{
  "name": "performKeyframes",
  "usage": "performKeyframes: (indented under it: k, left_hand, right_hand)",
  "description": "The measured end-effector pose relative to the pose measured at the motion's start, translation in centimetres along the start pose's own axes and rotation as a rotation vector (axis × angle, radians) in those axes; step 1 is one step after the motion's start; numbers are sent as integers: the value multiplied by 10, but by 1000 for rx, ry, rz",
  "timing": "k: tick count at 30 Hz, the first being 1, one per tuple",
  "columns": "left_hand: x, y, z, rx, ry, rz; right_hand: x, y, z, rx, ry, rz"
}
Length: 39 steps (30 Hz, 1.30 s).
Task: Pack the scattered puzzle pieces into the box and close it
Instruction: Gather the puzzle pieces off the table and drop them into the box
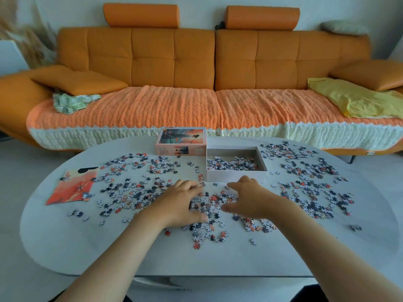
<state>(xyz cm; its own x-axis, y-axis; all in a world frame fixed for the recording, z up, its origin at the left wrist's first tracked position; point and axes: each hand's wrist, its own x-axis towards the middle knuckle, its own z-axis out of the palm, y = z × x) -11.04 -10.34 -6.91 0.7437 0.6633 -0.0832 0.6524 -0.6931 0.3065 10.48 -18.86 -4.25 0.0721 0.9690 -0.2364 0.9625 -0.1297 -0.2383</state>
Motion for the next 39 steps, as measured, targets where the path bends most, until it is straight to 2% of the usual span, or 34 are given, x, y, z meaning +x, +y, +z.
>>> performKeyframes:
  k: [6, 11, 19, 31, 36, 39]
  left_hand:
    - [4, 5, -1, -47, 80, 63]
    - [6, -3, -3, 28, -12, 2]
    - [15, 3, 4, -160, 154, 11]
    - [31, 12, -7, -356, 203, -12]
    - [50, 15, -25, -500, 382, -24]
    - [70, 18, -29, -470, 533, 21]
  right_hand:
    - [1, -22, 11, -22, -4, -24]
    - [9, -28, 13, -16, 44, -37]
    - [23, -31, 8, 103, 82, -49]
    - [32, -13, -15, 246, 117, -26]
    - [38, 0, -39, 362, 310, -6]
    - [49, 7, -44, 314, 466, -1]
